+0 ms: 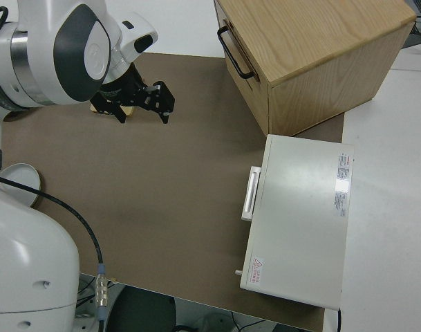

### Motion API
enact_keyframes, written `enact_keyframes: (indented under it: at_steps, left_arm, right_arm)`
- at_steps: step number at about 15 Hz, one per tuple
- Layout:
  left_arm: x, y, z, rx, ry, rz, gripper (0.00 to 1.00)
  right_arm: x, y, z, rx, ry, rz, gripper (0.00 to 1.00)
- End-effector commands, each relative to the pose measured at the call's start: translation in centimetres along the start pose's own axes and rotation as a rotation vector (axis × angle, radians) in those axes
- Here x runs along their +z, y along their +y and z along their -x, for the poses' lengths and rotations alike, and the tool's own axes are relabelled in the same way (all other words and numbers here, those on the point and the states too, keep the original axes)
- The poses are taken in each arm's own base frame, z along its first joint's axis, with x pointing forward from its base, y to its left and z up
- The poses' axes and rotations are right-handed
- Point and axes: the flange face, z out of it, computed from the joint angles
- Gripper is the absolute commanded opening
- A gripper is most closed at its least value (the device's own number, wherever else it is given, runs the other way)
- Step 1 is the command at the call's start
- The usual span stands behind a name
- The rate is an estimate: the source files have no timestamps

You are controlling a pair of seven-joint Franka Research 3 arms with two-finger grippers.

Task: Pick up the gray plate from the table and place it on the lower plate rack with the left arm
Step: 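Move the left gripper down to the rim of the gray plate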

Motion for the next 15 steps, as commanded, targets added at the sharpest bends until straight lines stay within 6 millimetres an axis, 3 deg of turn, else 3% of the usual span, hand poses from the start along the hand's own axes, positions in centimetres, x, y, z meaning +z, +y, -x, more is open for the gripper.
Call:
enact_keyframes:
  at_steps: [1,6,12,14,15]
  left_arm:
    - [2.0,0.4,1.2,-0.006,0.038,0.007,1.0]
    - [5.5,1.1,1.9,0.01,0.063,0.005,1.0]
    - [6.8,1.3,2.0,0.014,0.06,0.005,0.98]
    - [6.9,1.4,2.0,0.017,0.057,0.005,0.86]
    - [7.2,1.5,2.1,0.017,0.051,0.006,0.71]
  right_arm:
    - [-0.3,0.1,0.3,0.003,-0.007,-0.01,0.99]
    - [-0.3,0.1,0.3,0.003,-0.007,-0.01,0.99]
    - [-0.3,0.1,0.3,0.003,-0.007,-0.01,0.987]
    - [-0.3,0.1,0.3,0.003,-0.007,-0.01,0.99]
    - [-0.3,0.1,0.3,0.001,-0.007,-0.01,0.99]
